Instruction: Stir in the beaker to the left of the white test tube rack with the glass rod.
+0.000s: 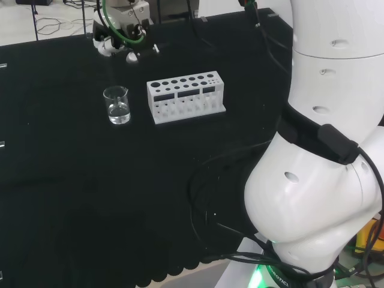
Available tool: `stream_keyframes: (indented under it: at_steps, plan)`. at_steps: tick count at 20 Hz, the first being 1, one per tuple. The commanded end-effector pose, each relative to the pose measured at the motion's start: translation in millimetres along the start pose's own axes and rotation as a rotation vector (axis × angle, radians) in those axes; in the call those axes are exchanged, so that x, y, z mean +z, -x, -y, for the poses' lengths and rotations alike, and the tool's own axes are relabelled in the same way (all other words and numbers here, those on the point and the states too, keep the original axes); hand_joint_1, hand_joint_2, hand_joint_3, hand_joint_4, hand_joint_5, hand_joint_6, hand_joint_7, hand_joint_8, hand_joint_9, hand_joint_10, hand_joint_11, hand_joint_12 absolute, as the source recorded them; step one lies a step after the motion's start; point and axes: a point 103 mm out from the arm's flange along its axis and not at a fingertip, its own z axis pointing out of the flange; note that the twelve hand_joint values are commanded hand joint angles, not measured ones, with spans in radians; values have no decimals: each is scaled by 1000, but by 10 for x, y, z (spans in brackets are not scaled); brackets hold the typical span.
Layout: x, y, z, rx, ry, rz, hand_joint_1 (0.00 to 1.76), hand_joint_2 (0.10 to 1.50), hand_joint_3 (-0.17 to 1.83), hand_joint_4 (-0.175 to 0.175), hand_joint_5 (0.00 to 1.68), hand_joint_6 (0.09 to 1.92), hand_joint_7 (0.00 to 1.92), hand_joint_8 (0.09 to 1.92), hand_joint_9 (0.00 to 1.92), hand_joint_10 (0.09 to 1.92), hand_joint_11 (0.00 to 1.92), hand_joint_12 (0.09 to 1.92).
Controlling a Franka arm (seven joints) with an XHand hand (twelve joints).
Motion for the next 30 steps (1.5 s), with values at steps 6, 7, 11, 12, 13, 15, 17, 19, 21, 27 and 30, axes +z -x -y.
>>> stream_keyframes:
  at_steps: [6, 7, 11, 12, 13, 15, 17, 19, 21, 27, 30]
  plan:
    - [-45, 75, 218, 42, -1, -7, 1310, 1117, -175, -175, 1116, 576, 1212, 944, 1629, 955, 1690, 811]
    - [-57, 66, 248, 41, 1, -14, 1310, 1117, -175, -175, 1117, 575, 1212, 944, 1629, 955, 1690, 811]
    - [-70, -52, 314, 23, 1, 10, 1310, 1117, -175, -175, 1117, 574, 1212, 943, 1629, 955, 1690, 811]
    - [-71, -71, 321, 21, 1, 10, 1310, 1117, -175, -175, 1118, 573, 1213, 942, 1629, 955, 1690, 811]
    - [-72, -95, 323, 18, 2, 9, 1310, 1117, -175, -175, 1118, 573, 1213, 942, 1629, 955, 1690, 811]
    - [-66, -145, 329, 13, -1, 7, 1310, 1117, -175, -175, 1118, 573, 1213, 941, 1630, 955, 1690, 811]
    - [-67, -174, 319, 20, -5, 5, 1310, 1116, -175, -175, 1118, 573, 1214, 940, 1630, 955, 1691, 811]
    - [-81, -198, 309, 22, -2, 5, 1310, 1116, -175, -175, 1119, 572, 1214, 940, 1630, 954, 1691, 811]
    - [-79, -223, 287, 20, -3, 6, 1310, 1116, -175, -175, 1119, 572, 1214, 939, 1630, 954, 1691, 810]
    - [-58, -287, 177, 5, -4, 4, 1310, 1116, -175, -175, 1120, 569, 1216, 936, 1630, 953, 1690, 810]
    - [-41, -265, 132, -4, -2, 2, 1310, 1115, -175, -175, 1121, 568, 1216, 936, 1630, 953, 1690, 810]
